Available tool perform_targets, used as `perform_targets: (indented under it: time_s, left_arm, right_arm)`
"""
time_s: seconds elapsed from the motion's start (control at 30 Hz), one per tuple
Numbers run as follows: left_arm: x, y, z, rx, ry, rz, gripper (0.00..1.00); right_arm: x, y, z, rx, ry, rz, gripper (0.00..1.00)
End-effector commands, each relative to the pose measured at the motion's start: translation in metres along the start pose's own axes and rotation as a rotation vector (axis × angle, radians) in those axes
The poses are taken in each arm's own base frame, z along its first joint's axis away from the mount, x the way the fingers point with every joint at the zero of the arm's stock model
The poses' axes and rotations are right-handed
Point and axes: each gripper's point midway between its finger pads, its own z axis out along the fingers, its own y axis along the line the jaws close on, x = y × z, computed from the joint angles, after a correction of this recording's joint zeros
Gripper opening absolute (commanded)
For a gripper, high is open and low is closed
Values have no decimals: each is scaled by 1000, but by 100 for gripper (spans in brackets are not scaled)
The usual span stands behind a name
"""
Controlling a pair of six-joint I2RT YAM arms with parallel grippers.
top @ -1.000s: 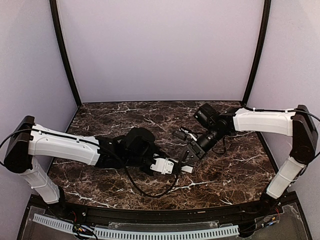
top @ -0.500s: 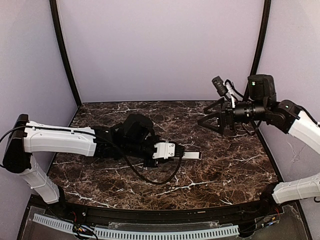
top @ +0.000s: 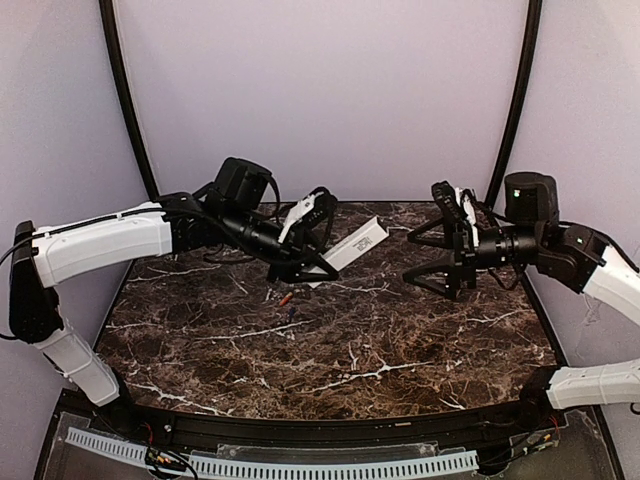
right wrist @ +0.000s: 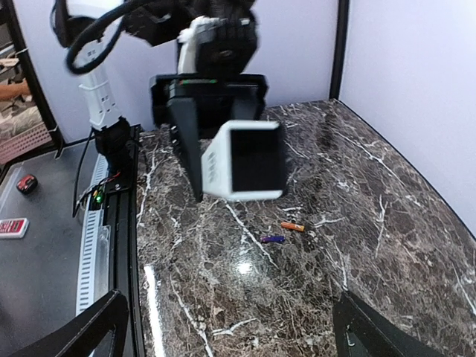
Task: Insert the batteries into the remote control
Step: Pass from the left arm to the right
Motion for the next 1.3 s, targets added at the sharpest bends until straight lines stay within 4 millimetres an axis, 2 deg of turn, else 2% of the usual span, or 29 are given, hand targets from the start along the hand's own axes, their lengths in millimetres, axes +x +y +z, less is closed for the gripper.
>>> perform_targets:
  time_s: [0.0,0.13,0.3,0.5,0.77,0.9,1.07,1.27]
  left_arm:
    - [-7,-50,-16,292,-1,-190,0]
    - [-2,-71,-22,419,26,-286,0]
    - [3,-91,-30,540,49,-382,0]
    - [17,-100,-28,597,111,-447,0]
    - [25,-118,-20,657,156,-435,0]
    - [23,-129,-21,698,154,-419,0]
    - [17,-135,-25,740,127,-411,1]
    - [15,-140,-25,763,124,-411,1]
  right_arm:
    - [-2,30,-8,-64,-80,-190,94]
    - [8,38,2,-84,-54,-237,89]
    - [9,49,12,-100,-14,-307,85]
    - [4,69,18,-162,4,-373,76]
    - [-4,98,29,-272,5,-432,74]
    - [-2,111,33,-309,13,-479,74]
    - [0,132,37,-349,27,-536,67]
    - [-2,142,40,-337,23,-613,53]
